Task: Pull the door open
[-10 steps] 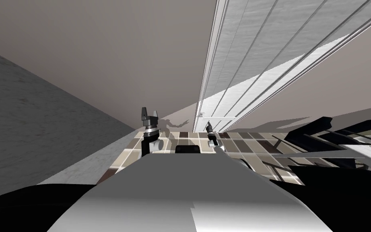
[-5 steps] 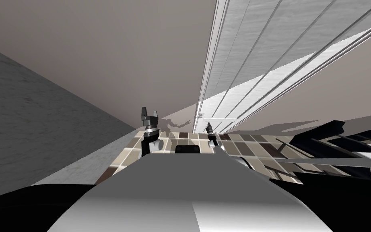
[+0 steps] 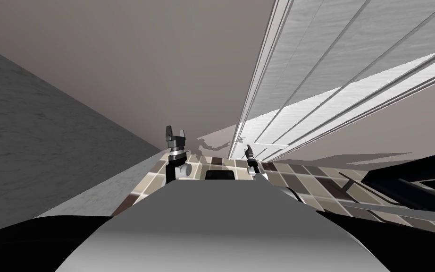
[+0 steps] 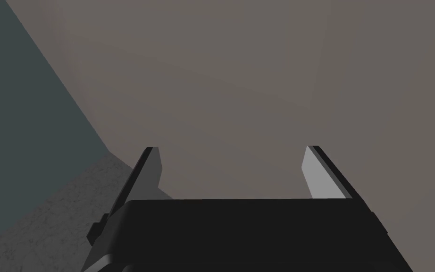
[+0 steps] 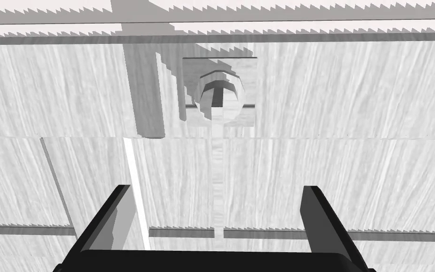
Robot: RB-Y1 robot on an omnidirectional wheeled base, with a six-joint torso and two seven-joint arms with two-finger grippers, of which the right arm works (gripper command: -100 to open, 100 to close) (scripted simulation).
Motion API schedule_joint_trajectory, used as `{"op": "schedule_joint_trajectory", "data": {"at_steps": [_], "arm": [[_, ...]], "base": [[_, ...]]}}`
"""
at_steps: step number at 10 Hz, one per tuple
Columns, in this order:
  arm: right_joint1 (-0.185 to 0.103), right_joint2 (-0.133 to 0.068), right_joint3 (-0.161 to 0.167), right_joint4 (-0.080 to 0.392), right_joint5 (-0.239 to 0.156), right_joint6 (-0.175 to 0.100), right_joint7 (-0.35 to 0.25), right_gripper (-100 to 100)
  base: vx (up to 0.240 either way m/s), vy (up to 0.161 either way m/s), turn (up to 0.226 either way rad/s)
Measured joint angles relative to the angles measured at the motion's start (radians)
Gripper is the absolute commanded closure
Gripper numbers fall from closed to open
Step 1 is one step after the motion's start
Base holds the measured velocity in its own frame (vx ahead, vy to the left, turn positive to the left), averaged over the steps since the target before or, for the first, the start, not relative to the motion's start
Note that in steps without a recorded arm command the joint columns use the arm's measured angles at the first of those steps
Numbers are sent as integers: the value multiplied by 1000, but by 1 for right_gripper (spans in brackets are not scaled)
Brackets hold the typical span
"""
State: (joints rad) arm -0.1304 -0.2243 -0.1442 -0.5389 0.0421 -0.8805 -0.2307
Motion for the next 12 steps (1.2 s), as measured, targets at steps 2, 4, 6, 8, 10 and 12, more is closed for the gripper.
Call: {"op": "schedule_joint_trajectory", "data": {"at_steps": [2,4,6,8,10,12], "arm": [[23,-33,-15,5,-11,-16,-27,-100],[39,-62,-25,4,-20,-24,-51,-100],[39,-65,-27,18,-21,-36,-53,100],[39,-64,-27,17,-21,-33,-53,100],[39,-64,-26,17,-21,-32,-53,100],[39,-64,-26,17,-21,-32,-53,100]], "base": [[204,11,155],[120,2,38],[12,1,-1],[-10,-1,4],[-3,-1,1],[-62,-25,57]]}}
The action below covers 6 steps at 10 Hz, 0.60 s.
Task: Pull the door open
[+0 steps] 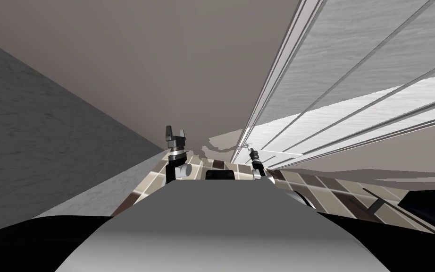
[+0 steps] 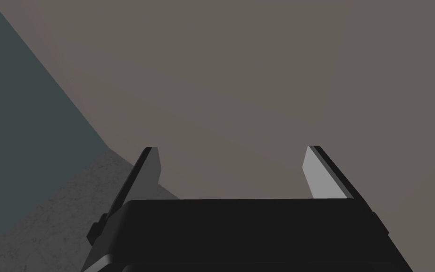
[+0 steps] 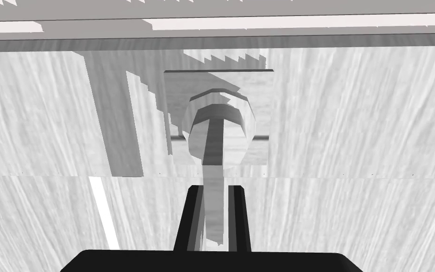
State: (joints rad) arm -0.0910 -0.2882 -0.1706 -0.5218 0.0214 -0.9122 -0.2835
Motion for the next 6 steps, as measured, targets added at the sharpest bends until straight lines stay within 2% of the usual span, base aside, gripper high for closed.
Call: {"op": "schedule_joint_trajectory", "data": {"at_steps": [2,4,5,6], "arm": [[5,-13,10,-1,8,-17,-17,100],[20,-25,25,-3,20,-33,-39,100],[35,-35,33,-13,26,-40,-53,100],[40,-48,44,0,35,-57,-72,100]], "base": [[-168,-53,115],[-227,-37,123],[-245,-65,156],[-249,-84,141]]}}
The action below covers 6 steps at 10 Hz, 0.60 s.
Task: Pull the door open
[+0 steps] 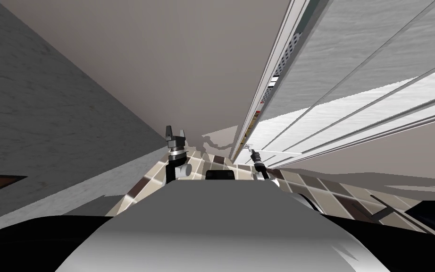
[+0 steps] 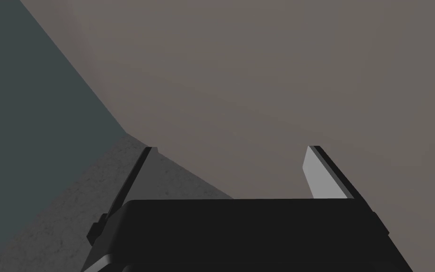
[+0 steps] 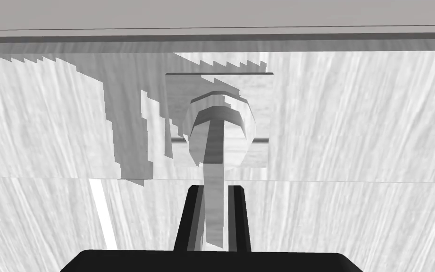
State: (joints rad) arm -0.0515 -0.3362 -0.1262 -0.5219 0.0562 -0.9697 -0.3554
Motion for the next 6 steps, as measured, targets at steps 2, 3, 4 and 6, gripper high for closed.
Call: {"op": "schedule_joint_trajectory", "data": {"at_steps": [2,3,4,6], "arm": [[20,-12,20,0,16,-27,-27,100],[23,-9,25,1,18,-29,-30,100],[30,-17,27,7,22,-43,-36,100],[49,-36,37,9,34,-84,-62,100]], "base": [[-168,-79,81],[-132,-22,140],[-185,-77,166],[-225,-84,152]]}}
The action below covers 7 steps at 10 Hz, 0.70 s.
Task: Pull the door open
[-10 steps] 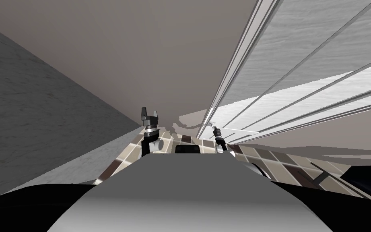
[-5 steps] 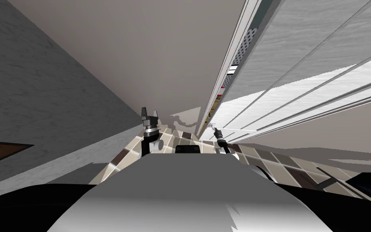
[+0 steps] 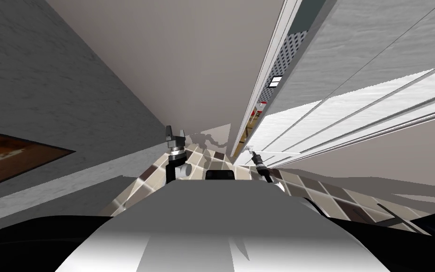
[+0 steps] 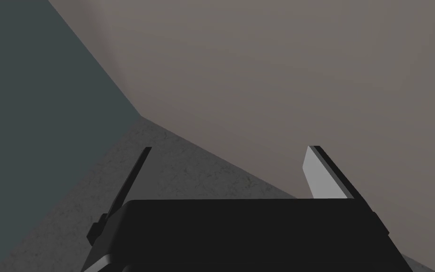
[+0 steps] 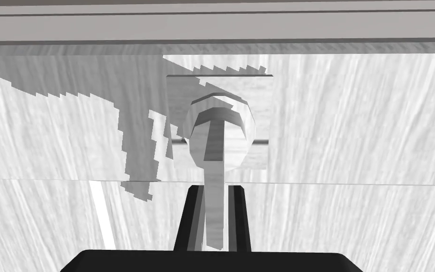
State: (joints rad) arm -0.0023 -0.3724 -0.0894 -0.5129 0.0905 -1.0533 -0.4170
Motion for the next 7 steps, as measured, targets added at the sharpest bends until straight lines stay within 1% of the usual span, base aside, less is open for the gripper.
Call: {"op": "schedule_joint_trajectory", "data": {"at_steps": [1,2,3,4,5,6,7], "arm": [[-2,-11,6,25,7,-28,-13,100],[23,-16,10,3,12,-36,-23,100],[15,-26,14,39,18,-65,-31,100],[38,-35,17,20,22,-75,-41,100],[60,-44,21,-1,28,-78,-54,100],[55,-50,25,22,32,-98,-61,100],[56,-49,26,27,33,-102,-62,100]], "base": [[-172,-45,83],[-165,-28,94],[-184,-39,110],[-176,-49,108],[-146,-42,62],[-62,-14,9],[-139,-55,183]]}}
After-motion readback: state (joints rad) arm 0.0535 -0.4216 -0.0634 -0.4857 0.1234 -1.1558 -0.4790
